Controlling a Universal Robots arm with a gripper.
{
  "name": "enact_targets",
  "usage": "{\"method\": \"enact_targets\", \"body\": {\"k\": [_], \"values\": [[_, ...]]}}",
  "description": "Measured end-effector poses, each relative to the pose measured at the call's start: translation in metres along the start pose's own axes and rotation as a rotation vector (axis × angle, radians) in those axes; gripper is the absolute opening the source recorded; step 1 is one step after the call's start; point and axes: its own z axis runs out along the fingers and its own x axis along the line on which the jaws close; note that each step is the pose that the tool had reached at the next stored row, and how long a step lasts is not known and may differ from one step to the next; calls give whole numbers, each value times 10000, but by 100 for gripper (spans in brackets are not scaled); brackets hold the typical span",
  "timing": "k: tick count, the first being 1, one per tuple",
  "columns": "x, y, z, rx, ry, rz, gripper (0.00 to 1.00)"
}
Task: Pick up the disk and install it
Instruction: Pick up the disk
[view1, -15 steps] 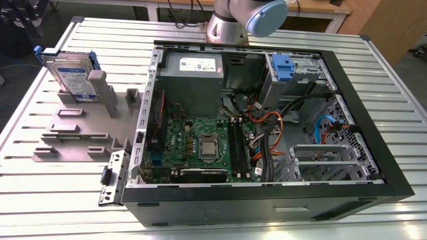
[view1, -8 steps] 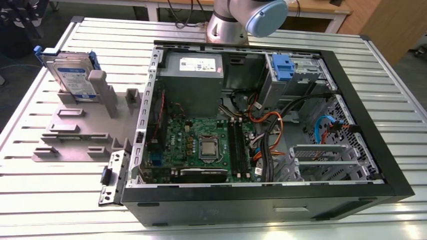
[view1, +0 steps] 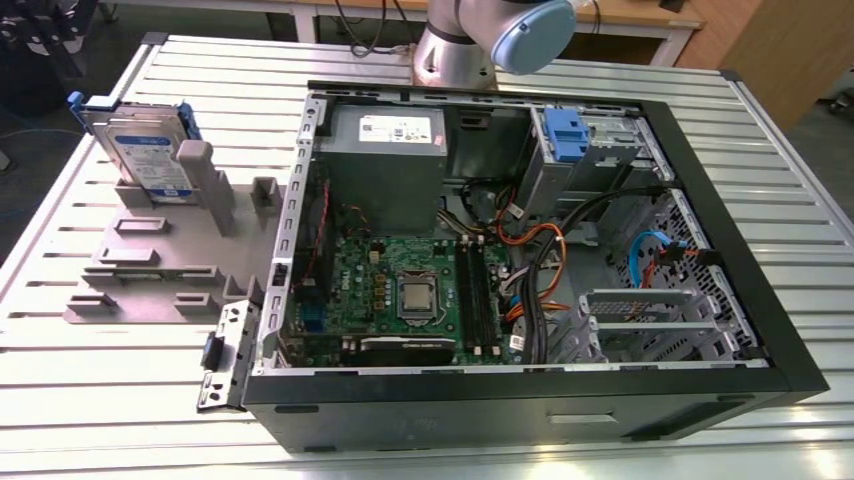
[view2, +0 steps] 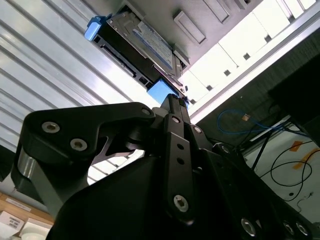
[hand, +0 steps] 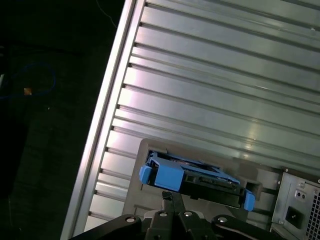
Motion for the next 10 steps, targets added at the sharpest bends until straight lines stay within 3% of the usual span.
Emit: {"method": "enact_targets", "body": {"k": [10], "values": [[0, 0, 0, -3, 8, -184, 11]]}}
